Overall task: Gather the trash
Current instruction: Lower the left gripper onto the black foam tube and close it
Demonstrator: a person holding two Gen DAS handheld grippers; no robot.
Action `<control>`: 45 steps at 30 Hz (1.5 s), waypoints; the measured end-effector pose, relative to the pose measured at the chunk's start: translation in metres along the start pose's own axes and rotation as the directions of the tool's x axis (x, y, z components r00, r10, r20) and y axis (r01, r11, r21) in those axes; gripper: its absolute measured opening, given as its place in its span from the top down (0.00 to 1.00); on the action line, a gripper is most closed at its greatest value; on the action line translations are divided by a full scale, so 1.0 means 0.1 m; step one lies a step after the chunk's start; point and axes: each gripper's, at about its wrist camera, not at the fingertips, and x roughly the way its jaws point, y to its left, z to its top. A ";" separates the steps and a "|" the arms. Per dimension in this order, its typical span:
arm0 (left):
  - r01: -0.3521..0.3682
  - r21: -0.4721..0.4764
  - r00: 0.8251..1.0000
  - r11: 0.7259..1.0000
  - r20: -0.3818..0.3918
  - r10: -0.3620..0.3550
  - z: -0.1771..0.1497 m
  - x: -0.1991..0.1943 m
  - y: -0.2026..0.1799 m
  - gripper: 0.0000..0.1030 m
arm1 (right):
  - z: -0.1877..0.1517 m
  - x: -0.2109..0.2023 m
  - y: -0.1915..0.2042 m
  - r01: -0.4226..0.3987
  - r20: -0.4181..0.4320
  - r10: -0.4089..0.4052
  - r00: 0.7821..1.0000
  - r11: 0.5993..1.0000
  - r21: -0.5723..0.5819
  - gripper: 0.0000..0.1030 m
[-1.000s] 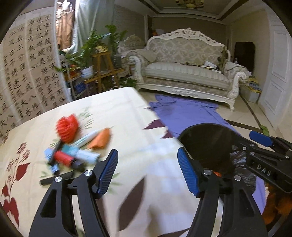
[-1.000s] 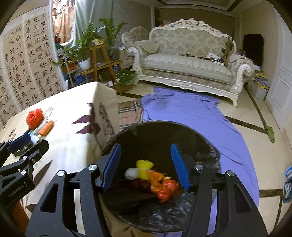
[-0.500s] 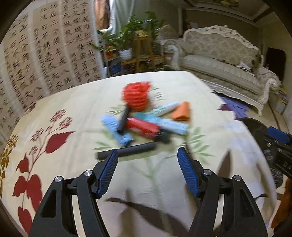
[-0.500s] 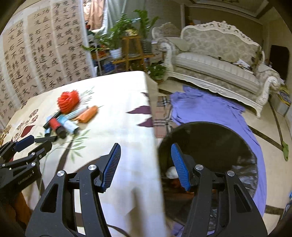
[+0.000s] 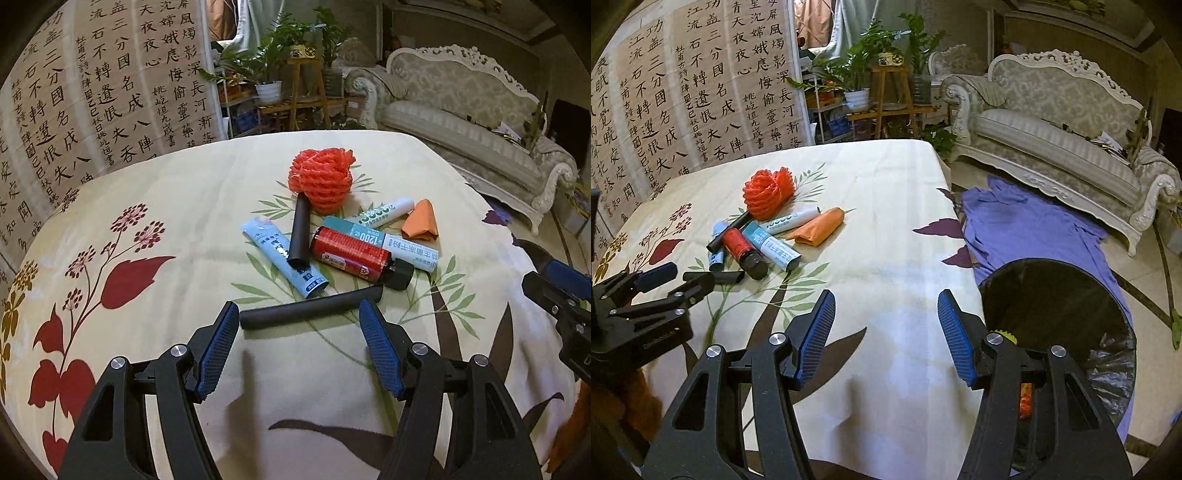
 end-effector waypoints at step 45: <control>0.079 0.080 0.996 0.994 -0.053 -0.075 -0.08 0.00 -0.20 0.68 | -0.01 0.08 -0.08 -0.028 -0.014 0.029 0.999 0.999 0.043 0.45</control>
